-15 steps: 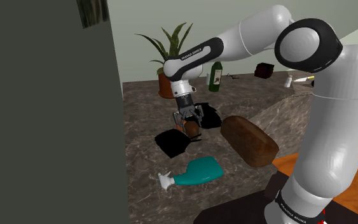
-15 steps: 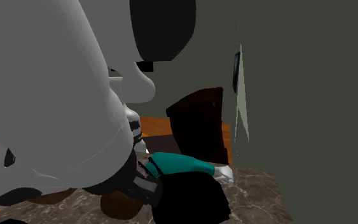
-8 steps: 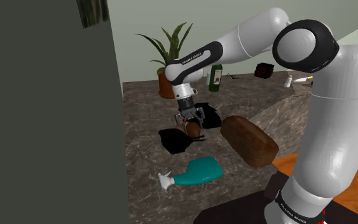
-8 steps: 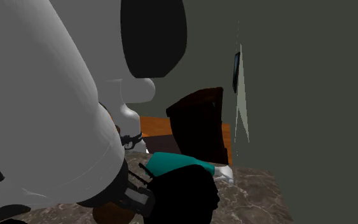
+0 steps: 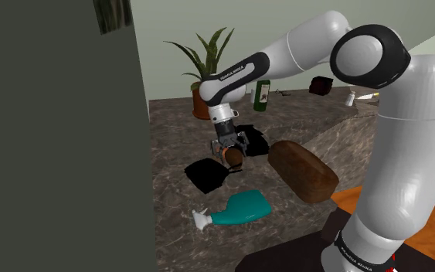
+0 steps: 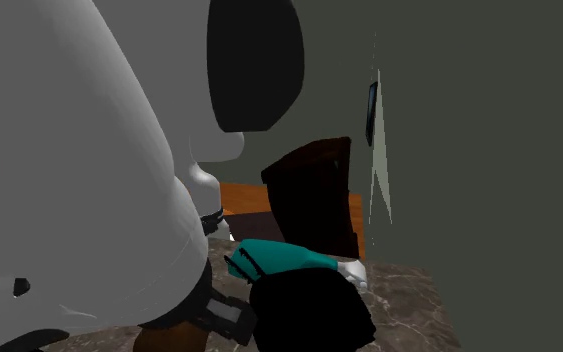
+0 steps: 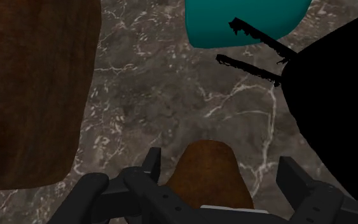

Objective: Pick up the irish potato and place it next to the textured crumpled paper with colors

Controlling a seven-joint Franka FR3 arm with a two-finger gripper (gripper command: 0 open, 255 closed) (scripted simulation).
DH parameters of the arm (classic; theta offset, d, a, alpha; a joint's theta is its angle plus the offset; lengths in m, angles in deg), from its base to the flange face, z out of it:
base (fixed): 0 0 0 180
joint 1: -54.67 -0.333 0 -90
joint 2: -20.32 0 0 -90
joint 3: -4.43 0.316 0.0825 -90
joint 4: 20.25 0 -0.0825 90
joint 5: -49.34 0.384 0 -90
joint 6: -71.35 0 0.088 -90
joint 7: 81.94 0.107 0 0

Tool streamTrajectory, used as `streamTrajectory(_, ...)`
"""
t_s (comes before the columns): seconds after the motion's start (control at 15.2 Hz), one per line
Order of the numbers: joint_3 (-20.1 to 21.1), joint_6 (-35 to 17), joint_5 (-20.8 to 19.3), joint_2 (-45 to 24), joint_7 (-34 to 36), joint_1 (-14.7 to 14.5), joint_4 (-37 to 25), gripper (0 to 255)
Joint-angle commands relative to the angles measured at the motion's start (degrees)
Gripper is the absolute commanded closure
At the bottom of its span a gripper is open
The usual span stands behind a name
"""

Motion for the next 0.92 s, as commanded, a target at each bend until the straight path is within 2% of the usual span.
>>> streamTrajectory(0.0, 0.2, -0.3, 1.1, -0.2, 0.1, -0.2, 0.1, 0)
streamTrajectory(0.07, 0.1, -0.1, 1.0, -0.3, 0.0, 0.0, -0.2, 0)
streamTrajectory(0.33, 0.0, 7.4, 0.5, -2.5, 0.4, 0.1, -9.9, 0)
streamTrajectory(0.86, 0.0, 7.3, 0.5, -2.5, 0.4, 0.1, -9.9, 0)
